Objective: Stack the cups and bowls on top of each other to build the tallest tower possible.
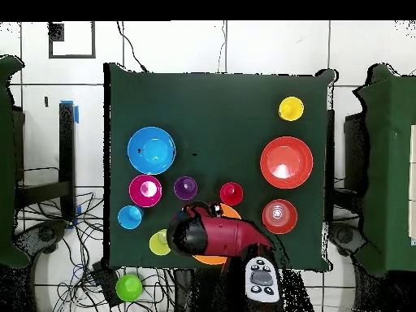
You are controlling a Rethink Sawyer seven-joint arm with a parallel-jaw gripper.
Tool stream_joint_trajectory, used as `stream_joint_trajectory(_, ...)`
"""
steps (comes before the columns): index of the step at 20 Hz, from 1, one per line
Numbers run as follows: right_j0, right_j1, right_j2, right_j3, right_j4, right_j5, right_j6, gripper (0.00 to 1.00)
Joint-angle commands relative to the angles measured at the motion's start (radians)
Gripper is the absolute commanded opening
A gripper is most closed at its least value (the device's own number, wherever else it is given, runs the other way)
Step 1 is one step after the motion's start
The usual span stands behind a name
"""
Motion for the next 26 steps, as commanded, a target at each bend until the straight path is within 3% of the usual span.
stream_joint_trajectory(1,-0.025,-0.008,0.073,-0.039,-0.067,0.033,0.048,1.0)
stream_joint_trajectory(12,-0.035,0.005,0.078,-0.07,-0.102,0.011,0.05,1.0)
stream_joint_trajectory(18,-0.029,0.045,0.06,-0.11,-0.135,-0.037,0.052,1.0)
stream_joint_trajectory(26,-0.067,0.103,0.067,-0.146,-0.185,-0.099,0.056,1.0)
